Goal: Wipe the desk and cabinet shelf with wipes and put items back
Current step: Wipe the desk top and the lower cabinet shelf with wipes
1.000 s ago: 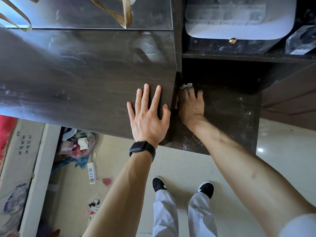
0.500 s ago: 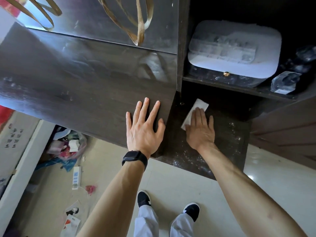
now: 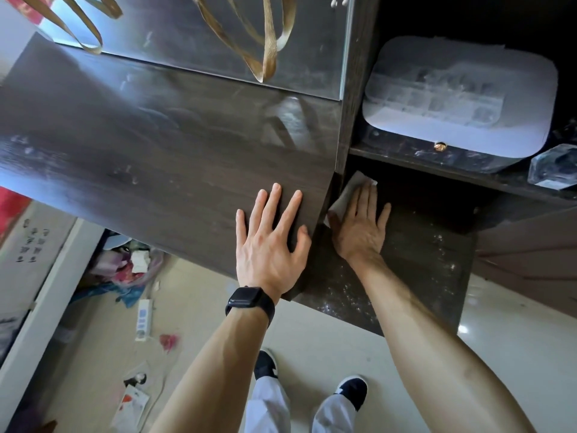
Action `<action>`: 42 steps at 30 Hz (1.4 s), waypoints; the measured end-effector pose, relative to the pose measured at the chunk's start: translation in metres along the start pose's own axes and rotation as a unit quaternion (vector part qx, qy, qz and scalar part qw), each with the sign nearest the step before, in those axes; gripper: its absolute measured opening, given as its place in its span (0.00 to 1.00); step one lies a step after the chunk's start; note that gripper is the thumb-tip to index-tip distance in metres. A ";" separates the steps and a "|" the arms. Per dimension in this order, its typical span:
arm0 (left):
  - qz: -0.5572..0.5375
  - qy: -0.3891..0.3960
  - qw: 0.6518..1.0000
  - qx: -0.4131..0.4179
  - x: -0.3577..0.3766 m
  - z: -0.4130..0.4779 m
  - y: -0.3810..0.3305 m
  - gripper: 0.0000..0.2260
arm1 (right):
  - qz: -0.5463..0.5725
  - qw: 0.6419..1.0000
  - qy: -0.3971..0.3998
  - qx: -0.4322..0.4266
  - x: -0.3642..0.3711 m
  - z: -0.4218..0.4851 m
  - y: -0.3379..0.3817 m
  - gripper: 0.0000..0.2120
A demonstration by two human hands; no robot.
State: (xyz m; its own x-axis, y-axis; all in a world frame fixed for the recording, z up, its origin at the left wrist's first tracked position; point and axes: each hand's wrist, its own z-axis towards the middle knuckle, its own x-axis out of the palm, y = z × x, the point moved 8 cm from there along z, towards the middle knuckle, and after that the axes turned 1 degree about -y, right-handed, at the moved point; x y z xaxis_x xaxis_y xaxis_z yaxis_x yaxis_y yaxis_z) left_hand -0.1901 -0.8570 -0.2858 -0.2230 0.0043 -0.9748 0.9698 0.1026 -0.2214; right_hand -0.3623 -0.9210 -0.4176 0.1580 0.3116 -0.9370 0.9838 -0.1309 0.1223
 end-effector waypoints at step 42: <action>-0.015 -0.014 1.000 0.000 -0.004 0.000 -0.002 0.25 | -0.034 0.975 0.016 -0.219 0.026 -0.077 0.021 0.30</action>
State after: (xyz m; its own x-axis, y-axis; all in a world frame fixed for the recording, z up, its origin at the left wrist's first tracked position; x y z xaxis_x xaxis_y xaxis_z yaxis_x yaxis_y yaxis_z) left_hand -0.1917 -0.8569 -0.2816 -0.2501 -0.0268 -0.9678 0.9624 0.1027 -0.2515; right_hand -0.3312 -0.8434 -0.4144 0.0869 0.3359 -0.9379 0.9326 0.3036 0.1951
